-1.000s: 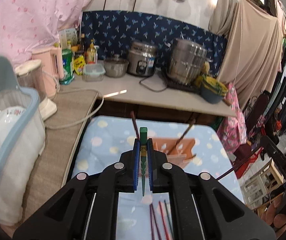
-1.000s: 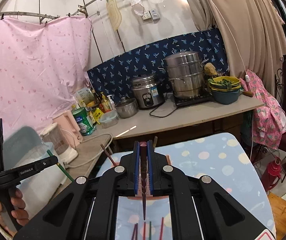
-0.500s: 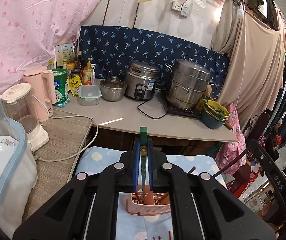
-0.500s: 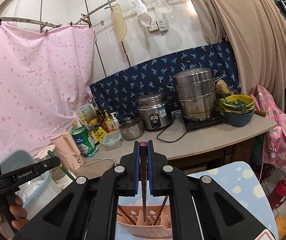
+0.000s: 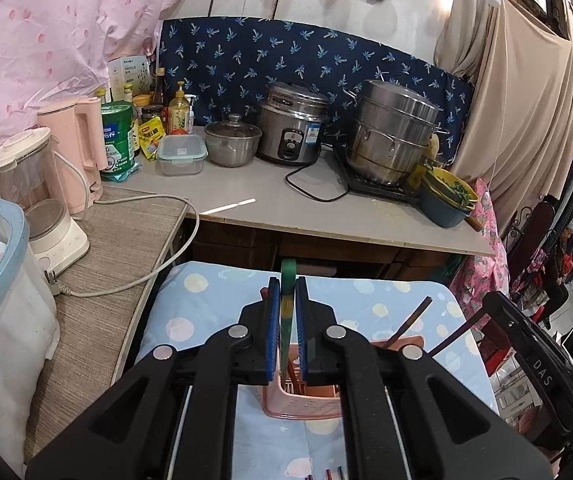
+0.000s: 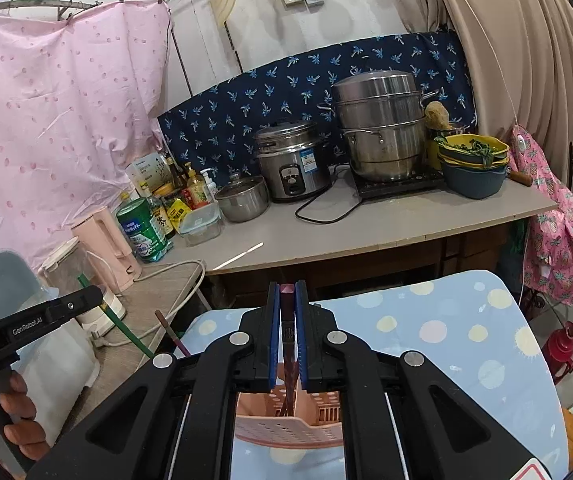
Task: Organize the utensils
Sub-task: 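Open both tools to release the chopsticks into the basket, then move both open tools back down to the remaining chopsticks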
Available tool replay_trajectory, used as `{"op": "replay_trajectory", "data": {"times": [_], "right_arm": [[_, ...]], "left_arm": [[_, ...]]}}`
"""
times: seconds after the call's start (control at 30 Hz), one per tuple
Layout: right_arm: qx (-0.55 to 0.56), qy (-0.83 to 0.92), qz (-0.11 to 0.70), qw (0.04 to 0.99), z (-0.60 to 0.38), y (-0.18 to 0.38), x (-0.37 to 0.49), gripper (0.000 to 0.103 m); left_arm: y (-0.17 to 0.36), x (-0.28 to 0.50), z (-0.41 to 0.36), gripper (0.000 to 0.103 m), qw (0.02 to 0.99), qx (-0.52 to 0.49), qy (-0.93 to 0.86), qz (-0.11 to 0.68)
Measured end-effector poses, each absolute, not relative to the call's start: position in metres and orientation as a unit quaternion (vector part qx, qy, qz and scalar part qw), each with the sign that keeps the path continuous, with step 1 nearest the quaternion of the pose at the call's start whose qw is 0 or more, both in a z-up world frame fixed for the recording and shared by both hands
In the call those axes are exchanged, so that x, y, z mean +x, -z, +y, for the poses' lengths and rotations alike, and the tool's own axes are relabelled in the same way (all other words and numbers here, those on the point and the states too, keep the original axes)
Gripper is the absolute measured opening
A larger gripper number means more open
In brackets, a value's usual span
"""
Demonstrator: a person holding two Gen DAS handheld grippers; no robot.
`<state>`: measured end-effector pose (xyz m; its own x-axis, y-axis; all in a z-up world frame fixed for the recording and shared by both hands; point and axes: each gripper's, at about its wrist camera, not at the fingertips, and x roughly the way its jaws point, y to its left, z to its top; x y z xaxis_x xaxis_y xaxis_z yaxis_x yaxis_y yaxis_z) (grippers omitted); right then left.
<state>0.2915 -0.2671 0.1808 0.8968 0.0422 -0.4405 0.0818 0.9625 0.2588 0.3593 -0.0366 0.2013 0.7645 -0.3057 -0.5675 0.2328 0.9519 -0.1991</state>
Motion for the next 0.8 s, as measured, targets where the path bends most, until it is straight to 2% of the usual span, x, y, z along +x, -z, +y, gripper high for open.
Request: {"op": "replay_trajectory", "data": {"times": [0.03,0.13,0.17,0.33,0.53,0.8], "right_arm": [[0.135,0.010,0.226,0.965,-0.267,-0.181,0.289,0.010],[0.134,0.012,0.222,0.966,-0.266,-0.184,0.281,0.012],[0.134,0.012,0.220,0.966,-0.266,-0.185,0.276,0.012],[0.134,0.014,0.213,0.968,-0.266,-0.189,0.252,0.023],[0.119,0.021,0.226,0.967,-0.260,-0.175,0.207,0.026],[0.112,0.037,0.264,0.957,-0.253,-0.138,0.150,0.026]], "left_arm": [[-0.200,0.359,-0.036,0.011,0.938,-0.055,0.140,0.311],[-0.199,0.354,-0.030,0.043,0.941,-0.055,0.128,0.309],[-0.199,0.351,-0.028,0.045,0.942,-0.056,0.127,0.306],[-0.197,0.330,-0.021,0.049,0.944,-0.040,0.121,0.306],[-0.179,0.291,-0.016,0.053,0.941,-0.016,0.119,0.316],[-0.140,0.242,-0.011,0.053,0.933,0.000,0.114,0.343]]}}
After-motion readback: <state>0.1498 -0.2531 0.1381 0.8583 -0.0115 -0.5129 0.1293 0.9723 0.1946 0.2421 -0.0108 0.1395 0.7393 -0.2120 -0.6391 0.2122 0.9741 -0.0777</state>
